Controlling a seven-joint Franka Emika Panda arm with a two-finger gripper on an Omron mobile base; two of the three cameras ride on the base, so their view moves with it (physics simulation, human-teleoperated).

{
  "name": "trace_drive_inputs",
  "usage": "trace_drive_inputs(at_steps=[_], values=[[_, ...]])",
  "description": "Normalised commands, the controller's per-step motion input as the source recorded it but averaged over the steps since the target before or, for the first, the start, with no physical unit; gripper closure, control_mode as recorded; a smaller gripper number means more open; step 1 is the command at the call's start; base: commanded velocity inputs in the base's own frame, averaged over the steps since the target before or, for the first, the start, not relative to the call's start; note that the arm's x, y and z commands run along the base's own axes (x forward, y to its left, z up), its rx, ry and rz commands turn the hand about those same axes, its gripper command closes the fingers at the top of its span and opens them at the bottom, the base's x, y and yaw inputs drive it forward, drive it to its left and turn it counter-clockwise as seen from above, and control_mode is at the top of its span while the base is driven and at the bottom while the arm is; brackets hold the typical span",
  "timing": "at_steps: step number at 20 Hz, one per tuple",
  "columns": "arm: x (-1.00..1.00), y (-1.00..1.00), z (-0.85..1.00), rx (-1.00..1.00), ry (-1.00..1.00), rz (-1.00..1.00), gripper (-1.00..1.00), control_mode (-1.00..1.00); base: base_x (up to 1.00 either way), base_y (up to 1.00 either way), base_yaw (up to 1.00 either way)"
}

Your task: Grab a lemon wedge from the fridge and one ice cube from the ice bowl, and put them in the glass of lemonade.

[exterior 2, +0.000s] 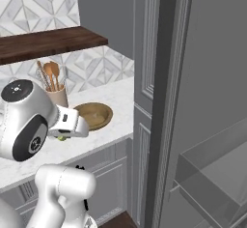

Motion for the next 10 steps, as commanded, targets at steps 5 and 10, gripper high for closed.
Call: trace_drive_inputs(at_steps=[5, 10], values=[[0.02, 0.44, -0.14, -0.05, 0.0, 0.1, 1.0, -1.0, 0.0, 0.0, 0.0], [0.02, 0.41, -0.05, -0.06, -0.01, 0.29, 1.0, -1.0, 0.0, 0.0, 0.0]])
